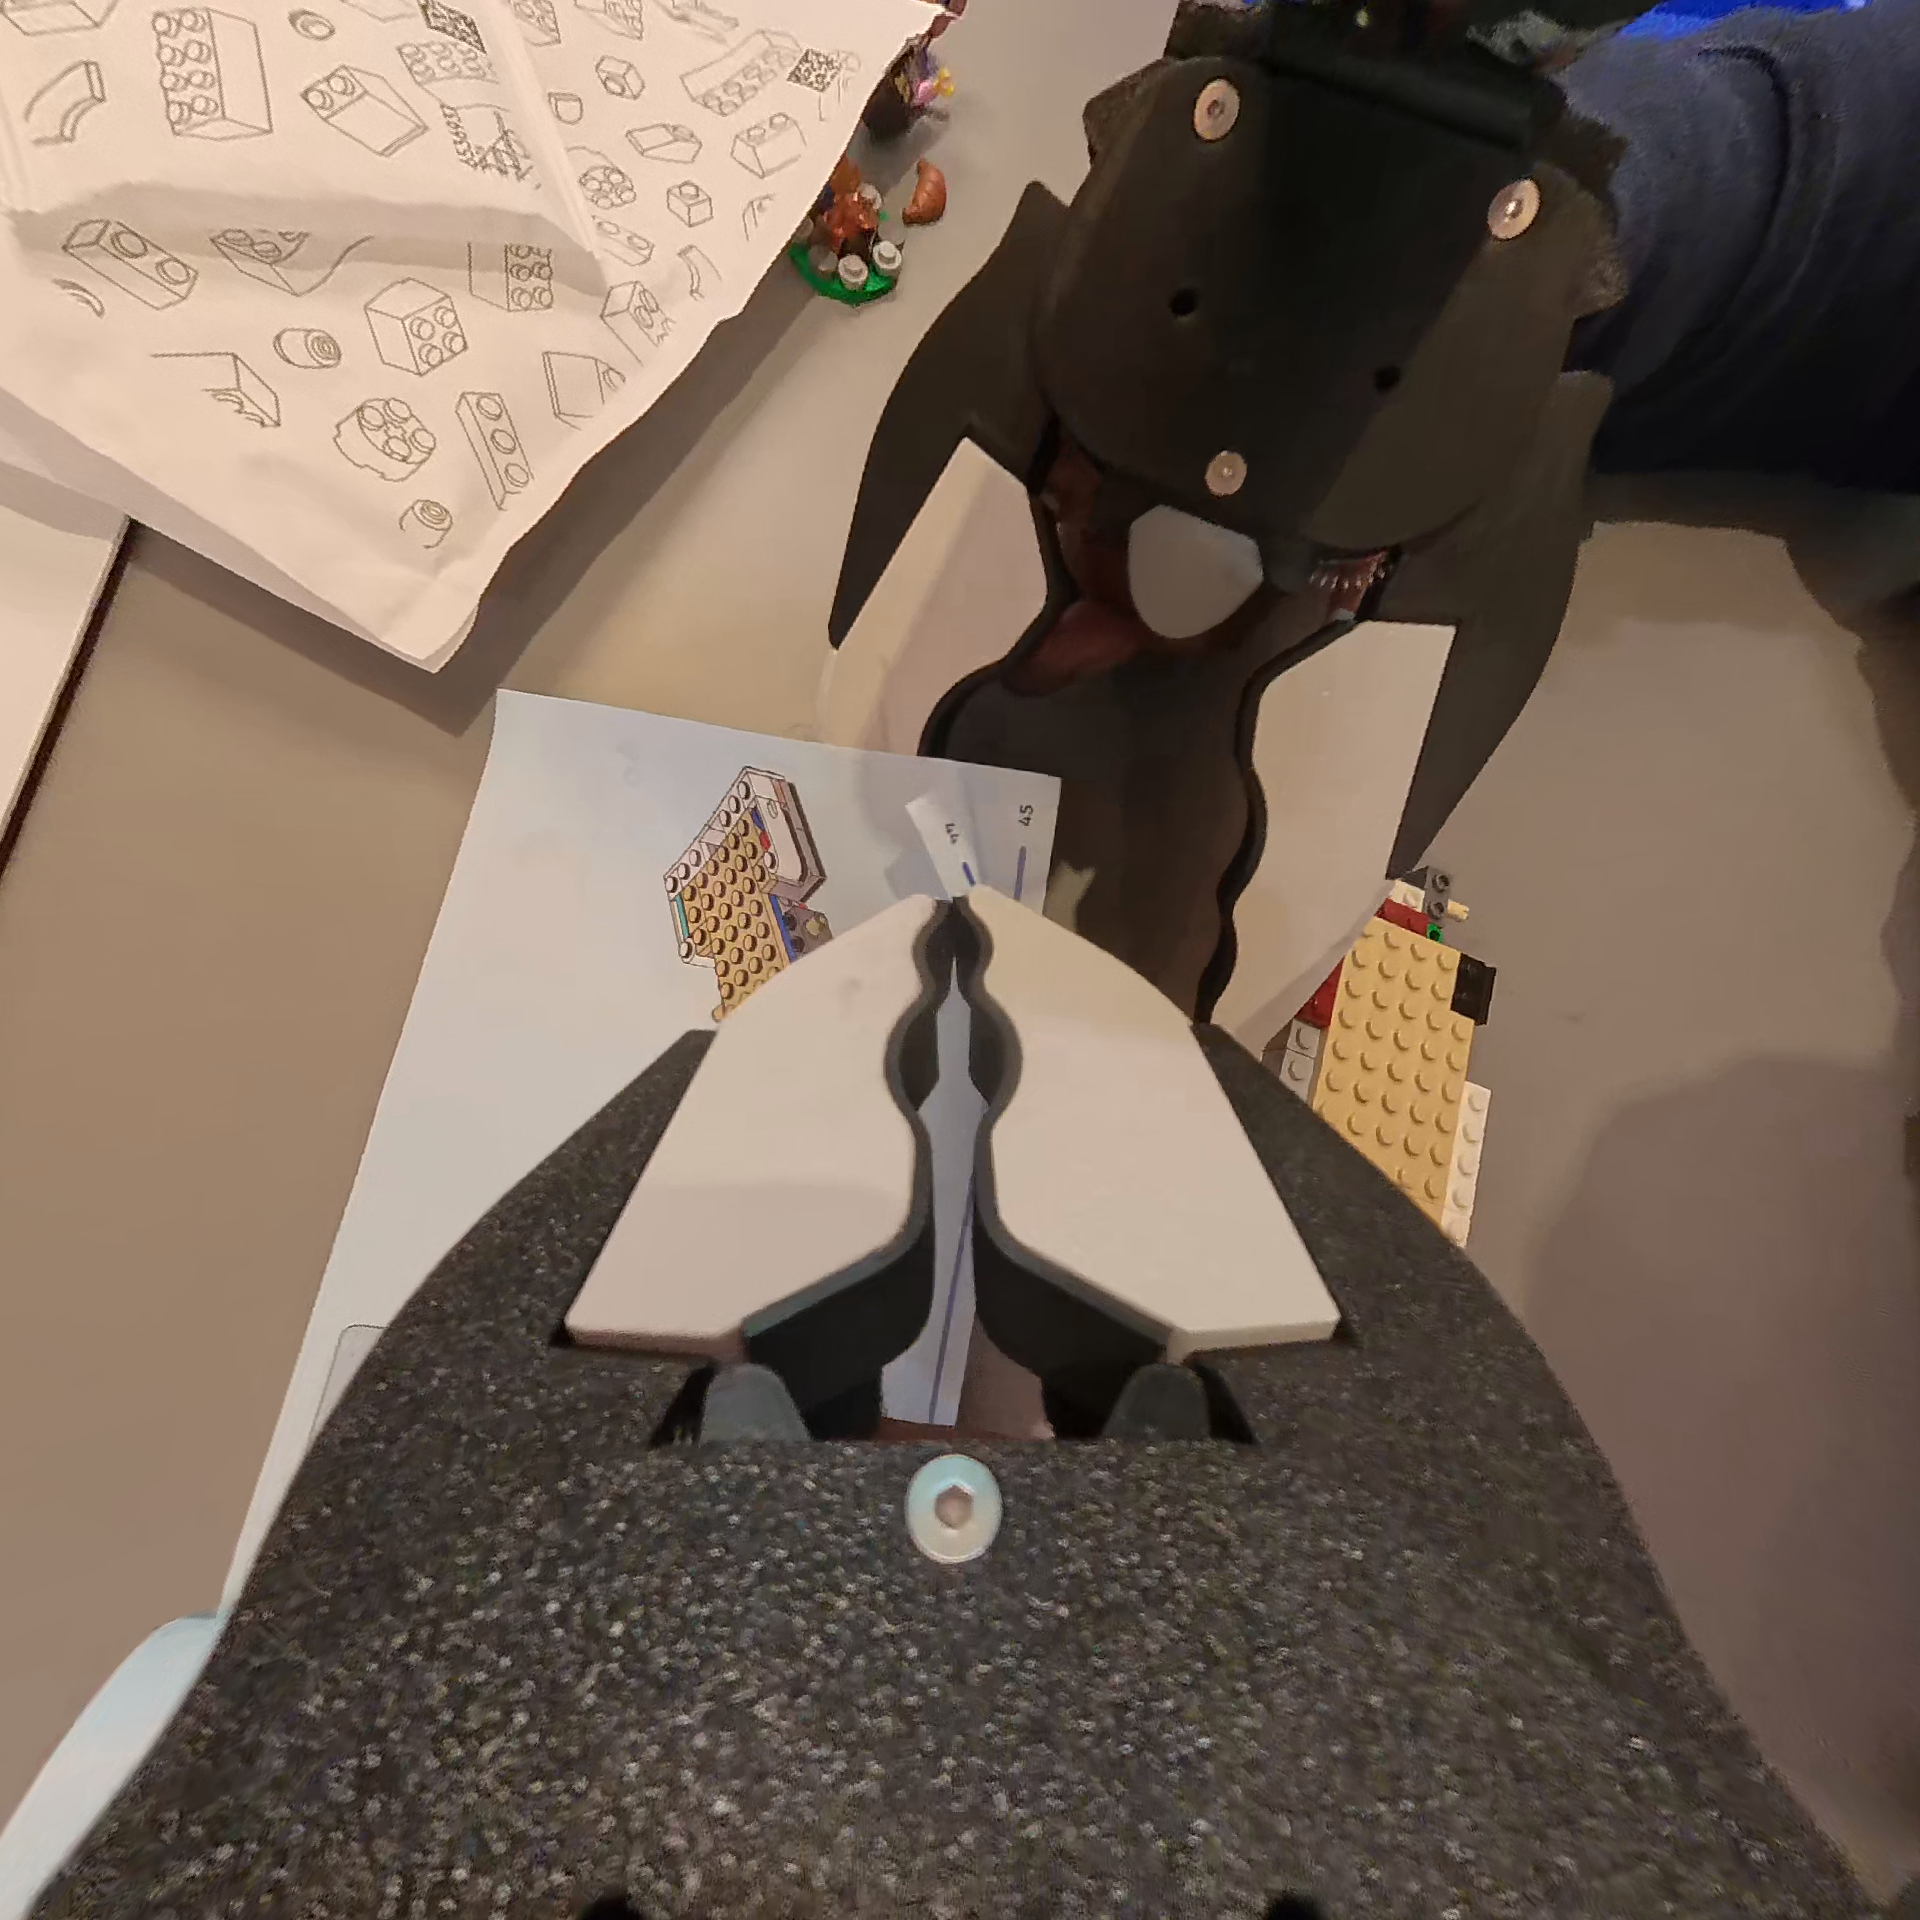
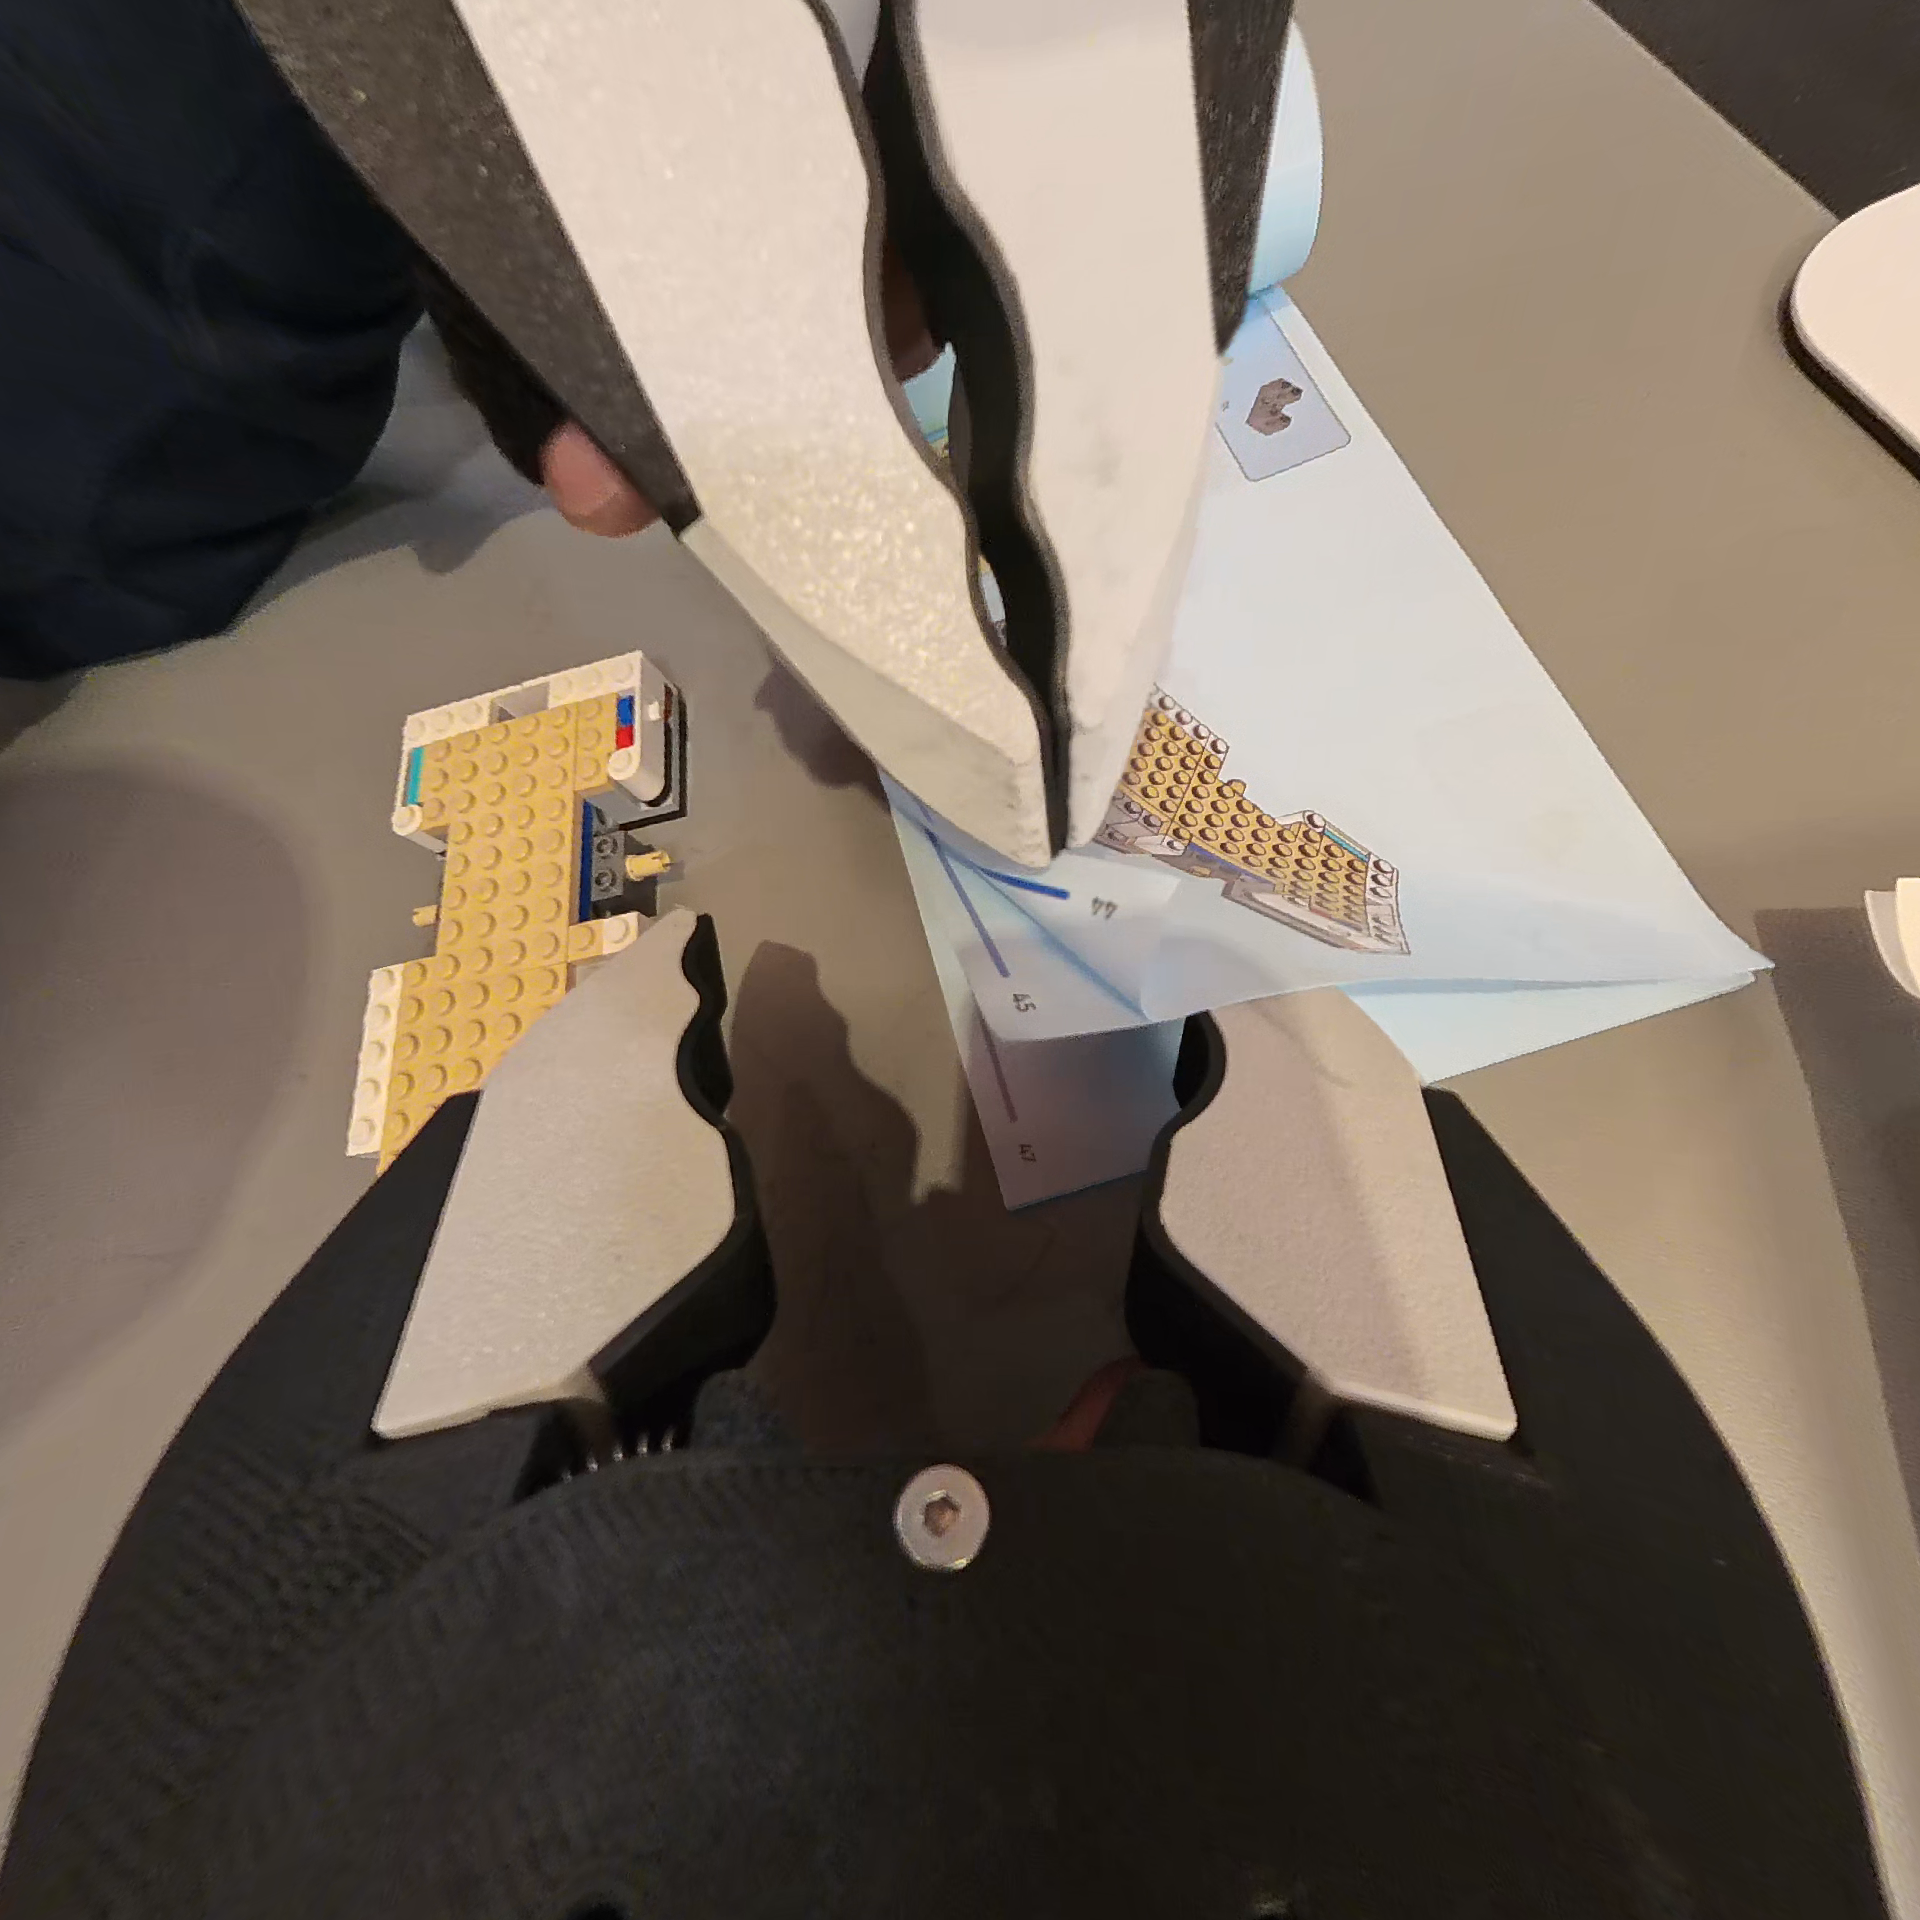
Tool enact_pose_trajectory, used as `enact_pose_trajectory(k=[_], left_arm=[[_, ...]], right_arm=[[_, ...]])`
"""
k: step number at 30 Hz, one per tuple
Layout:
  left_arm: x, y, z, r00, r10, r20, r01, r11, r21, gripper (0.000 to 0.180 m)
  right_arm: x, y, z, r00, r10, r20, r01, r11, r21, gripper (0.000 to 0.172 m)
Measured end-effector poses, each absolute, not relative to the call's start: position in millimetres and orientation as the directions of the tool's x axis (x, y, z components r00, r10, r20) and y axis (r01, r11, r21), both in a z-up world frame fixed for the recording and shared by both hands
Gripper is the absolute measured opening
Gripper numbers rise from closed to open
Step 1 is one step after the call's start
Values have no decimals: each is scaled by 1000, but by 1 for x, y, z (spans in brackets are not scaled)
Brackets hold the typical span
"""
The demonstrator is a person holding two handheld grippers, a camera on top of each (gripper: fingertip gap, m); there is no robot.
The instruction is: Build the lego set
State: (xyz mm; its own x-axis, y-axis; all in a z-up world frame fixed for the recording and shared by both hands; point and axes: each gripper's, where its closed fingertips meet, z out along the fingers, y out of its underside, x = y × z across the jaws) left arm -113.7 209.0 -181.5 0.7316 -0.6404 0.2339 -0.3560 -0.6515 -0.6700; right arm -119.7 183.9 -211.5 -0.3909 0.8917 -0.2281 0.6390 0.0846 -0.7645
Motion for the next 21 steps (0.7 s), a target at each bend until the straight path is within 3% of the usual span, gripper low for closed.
enact_pose_trajectory(k=[10, 17, 21], left_arm=[[-112, 205, -180, 737, -599, 314, -253, -675, -693, 0], [-115, 208, -179, 759, -568, 317, -211, -676, -706, 0], [-117, 210, -177, 769, -554, 318, -190, -674, -714, 0]], right_arm=[[-120, 191, -214, -343, 912, -224, 653, 60, -755, 87], [-108, 214, -213, -226, 973, -46, 621, 108, -776, 88], [-96, 212, -204, -196, 977, -81, 585, 50, -810, 85]])
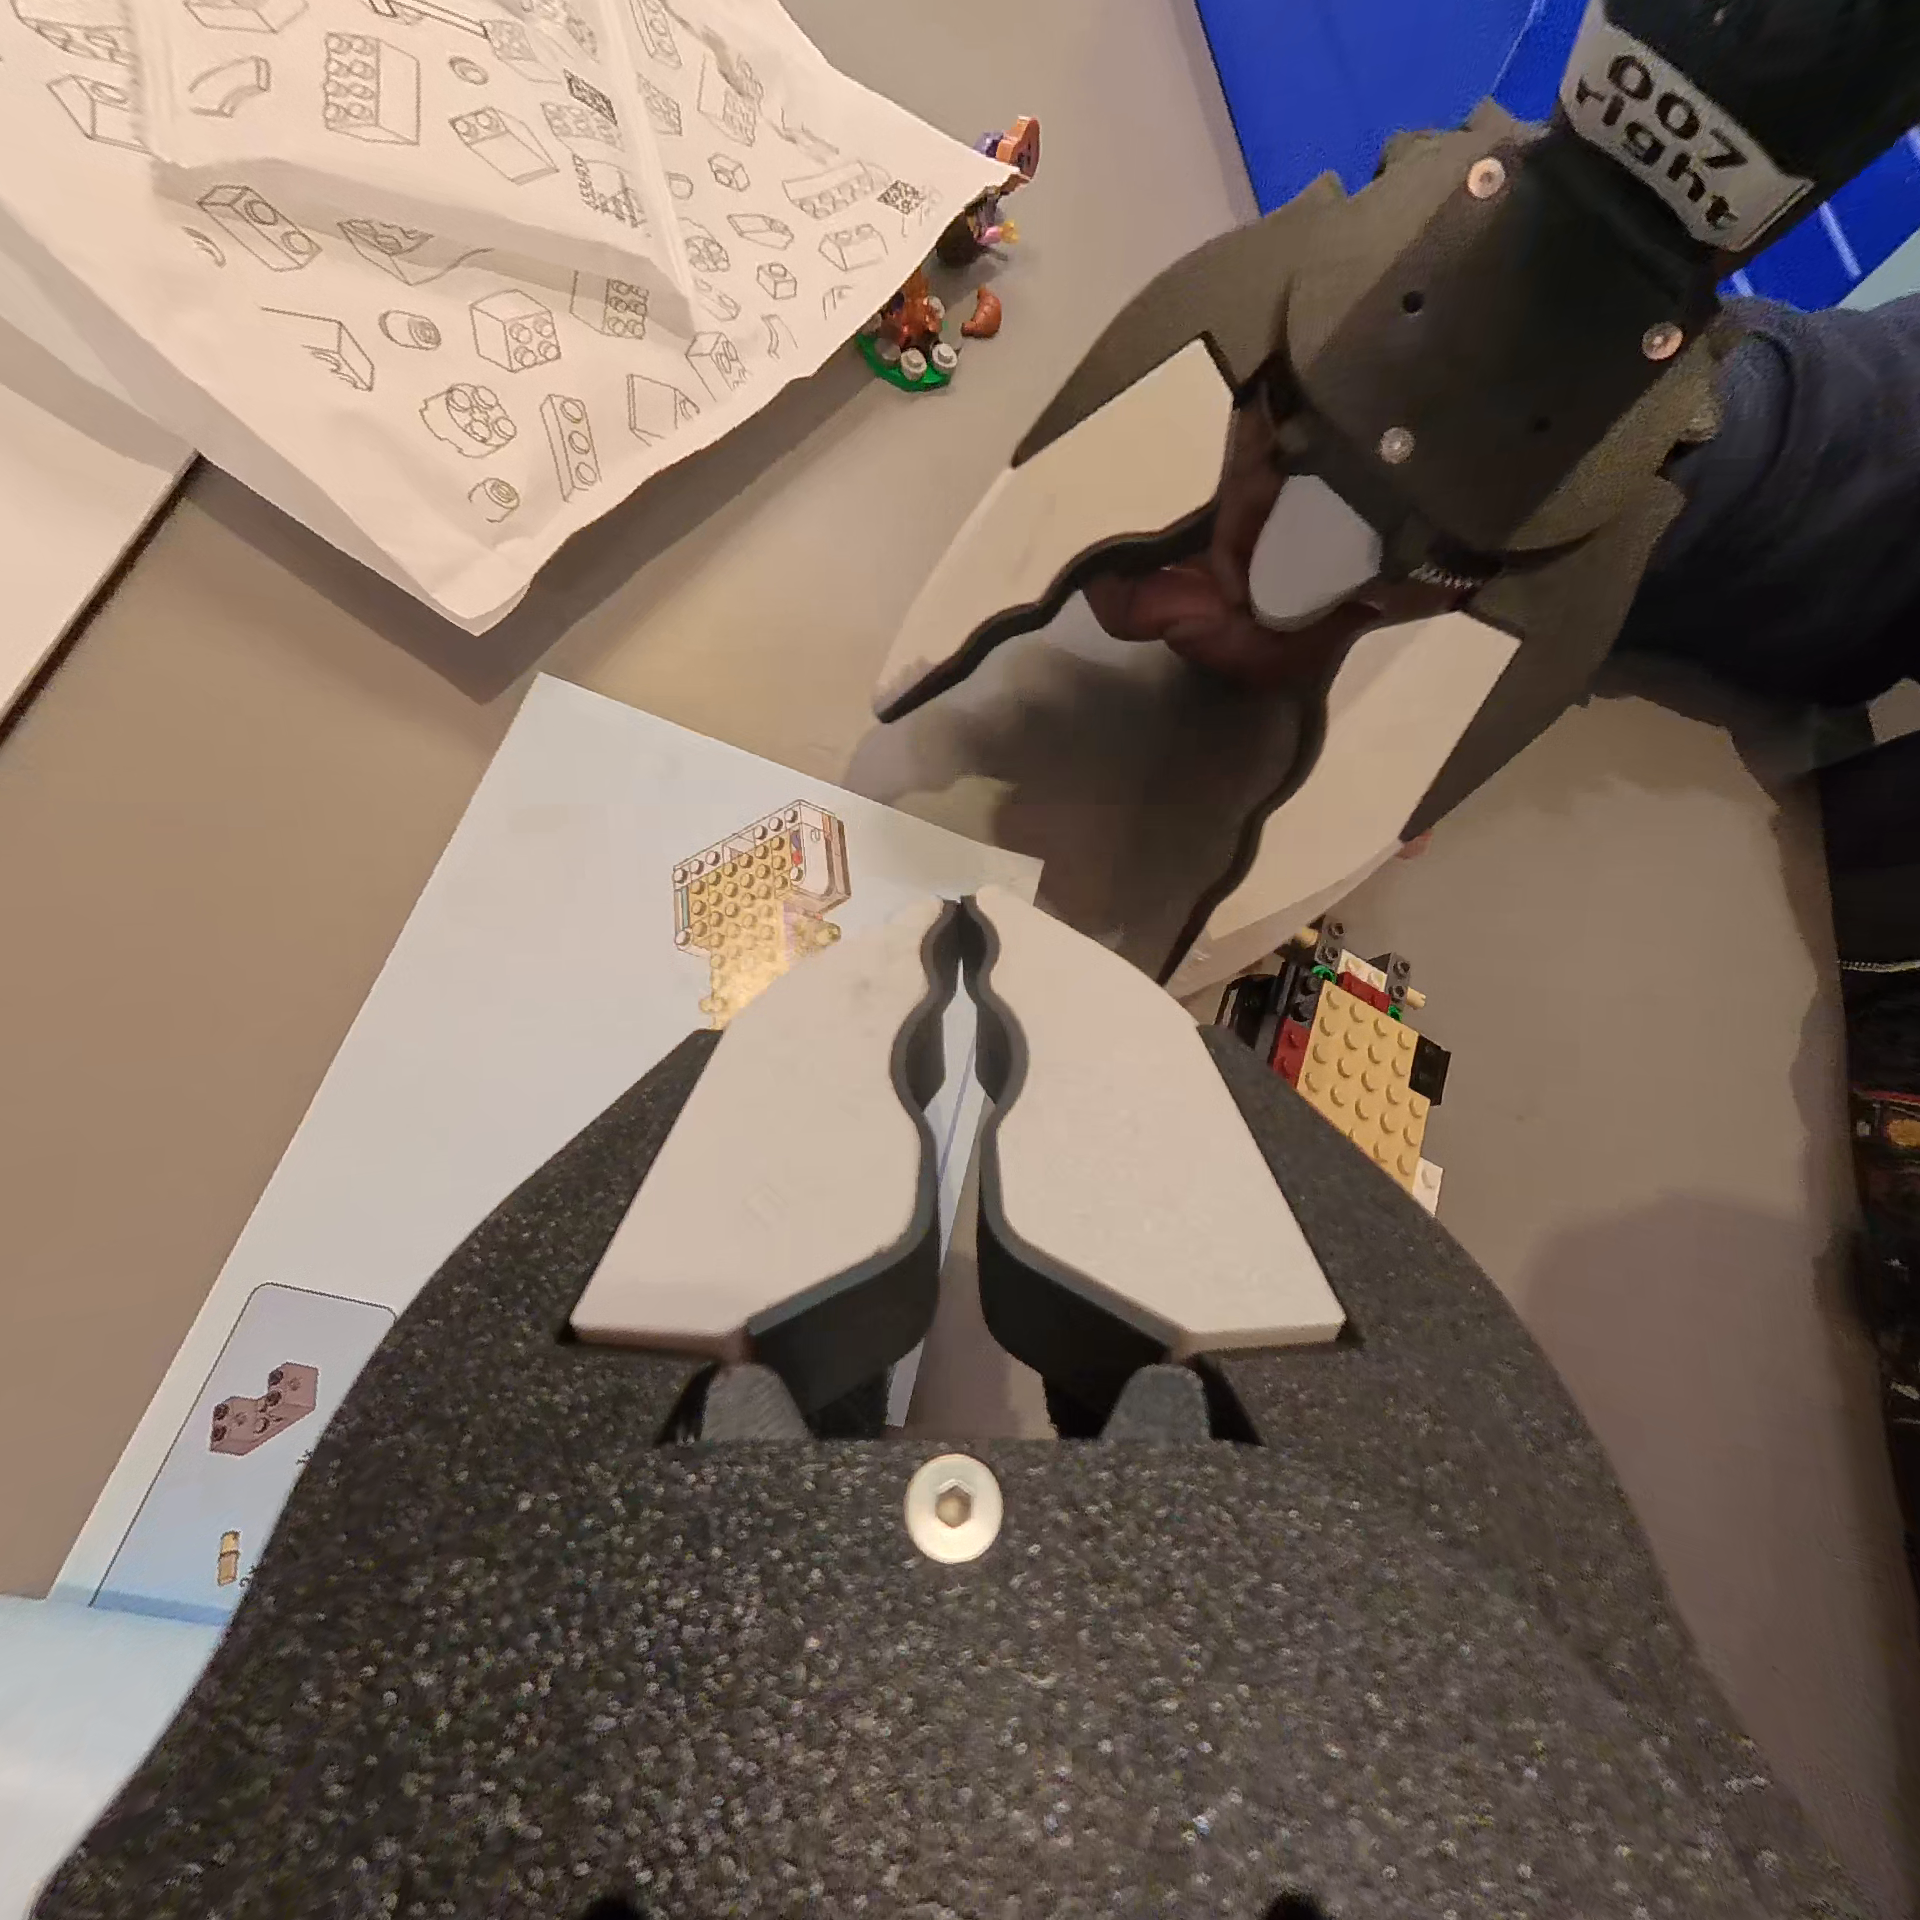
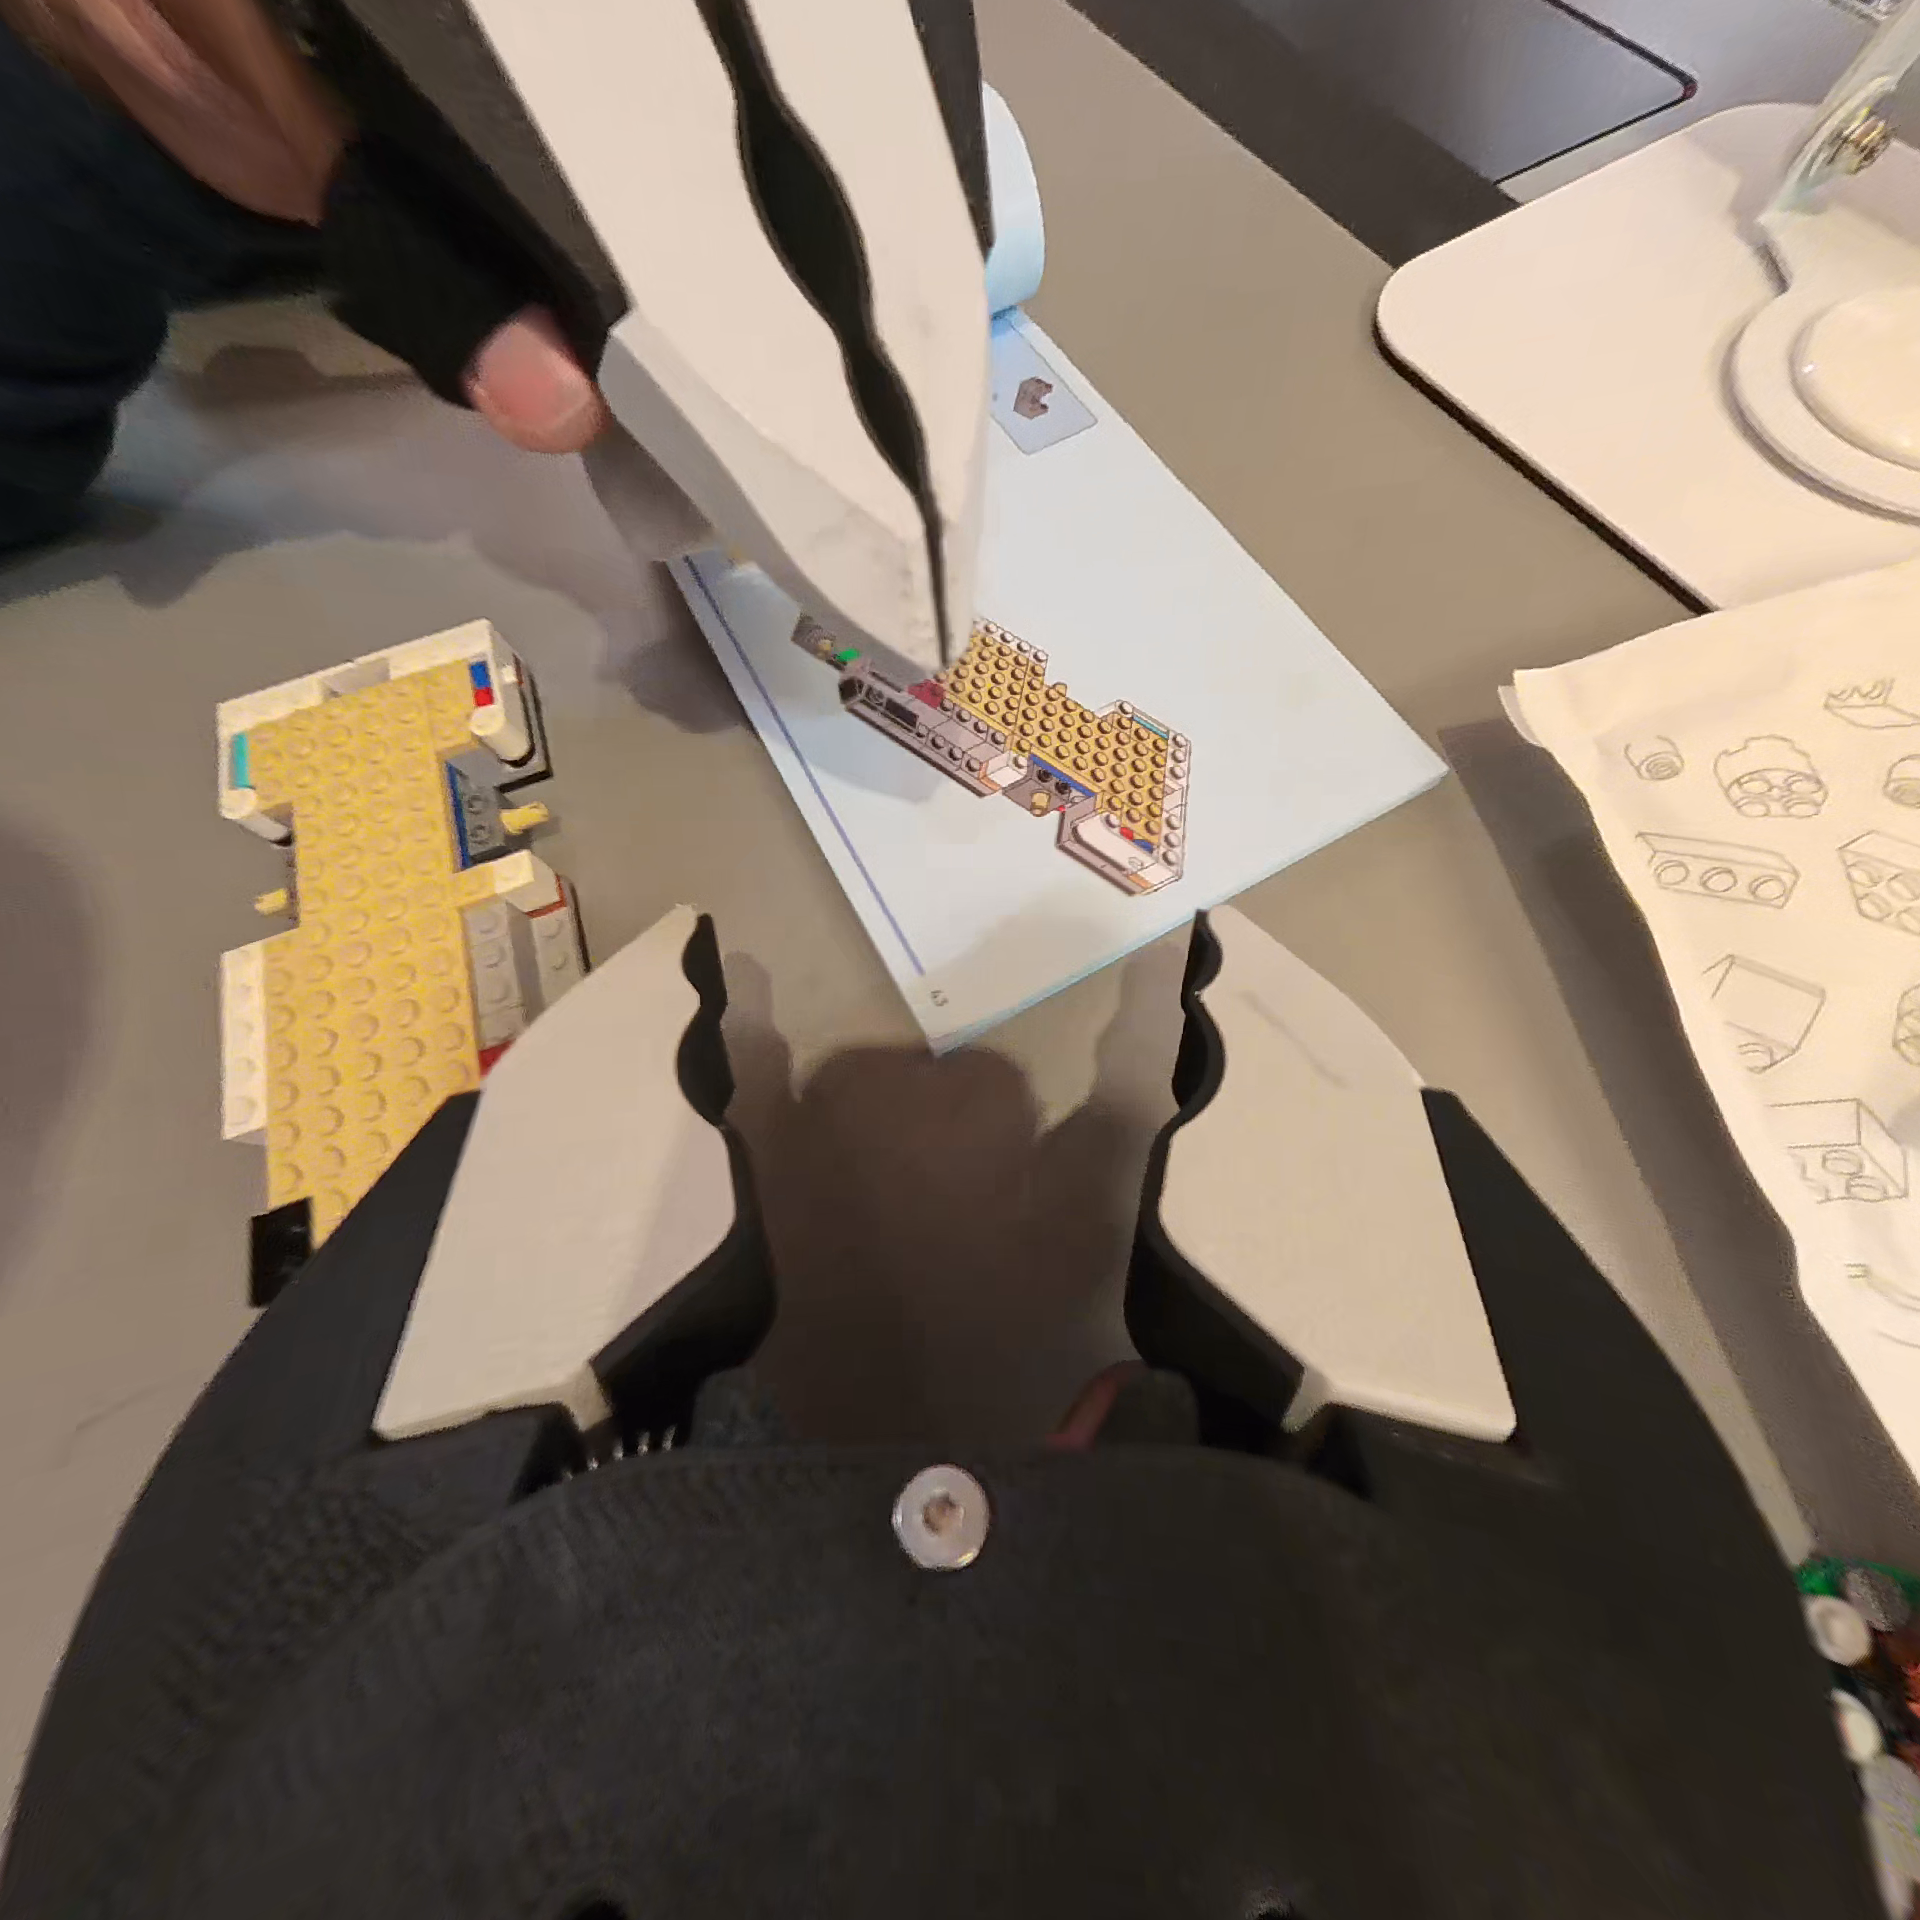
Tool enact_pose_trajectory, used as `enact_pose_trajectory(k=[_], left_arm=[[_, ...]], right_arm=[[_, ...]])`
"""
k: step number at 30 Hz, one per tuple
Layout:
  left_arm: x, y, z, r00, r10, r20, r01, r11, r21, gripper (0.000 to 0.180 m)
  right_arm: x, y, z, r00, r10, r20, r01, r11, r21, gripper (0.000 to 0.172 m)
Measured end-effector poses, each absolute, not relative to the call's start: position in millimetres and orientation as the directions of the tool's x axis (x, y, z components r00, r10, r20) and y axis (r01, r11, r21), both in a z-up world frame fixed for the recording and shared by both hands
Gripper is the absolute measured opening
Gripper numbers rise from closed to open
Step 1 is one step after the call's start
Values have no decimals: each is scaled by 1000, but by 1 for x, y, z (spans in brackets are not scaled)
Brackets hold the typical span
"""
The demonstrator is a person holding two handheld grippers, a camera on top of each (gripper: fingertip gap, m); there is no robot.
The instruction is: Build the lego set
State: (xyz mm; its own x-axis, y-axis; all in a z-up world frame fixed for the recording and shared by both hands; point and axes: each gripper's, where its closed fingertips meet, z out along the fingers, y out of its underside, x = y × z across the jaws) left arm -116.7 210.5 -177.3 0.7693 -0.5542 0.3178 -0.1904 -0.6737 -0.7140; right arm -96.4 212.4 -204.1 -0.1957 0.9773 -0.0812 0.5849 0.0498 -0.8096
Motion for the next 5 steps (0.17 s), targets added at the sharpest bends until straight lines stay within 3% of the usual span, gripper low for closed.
enact_pose_trajectory(k=[5], left_arm=[[-114, 211, -178, 773, -558, 301, -205, -669, -715, 0]], right_arm=[[-96, 203, -207, -224, 968, -116, 605, 45, -795, 81]])
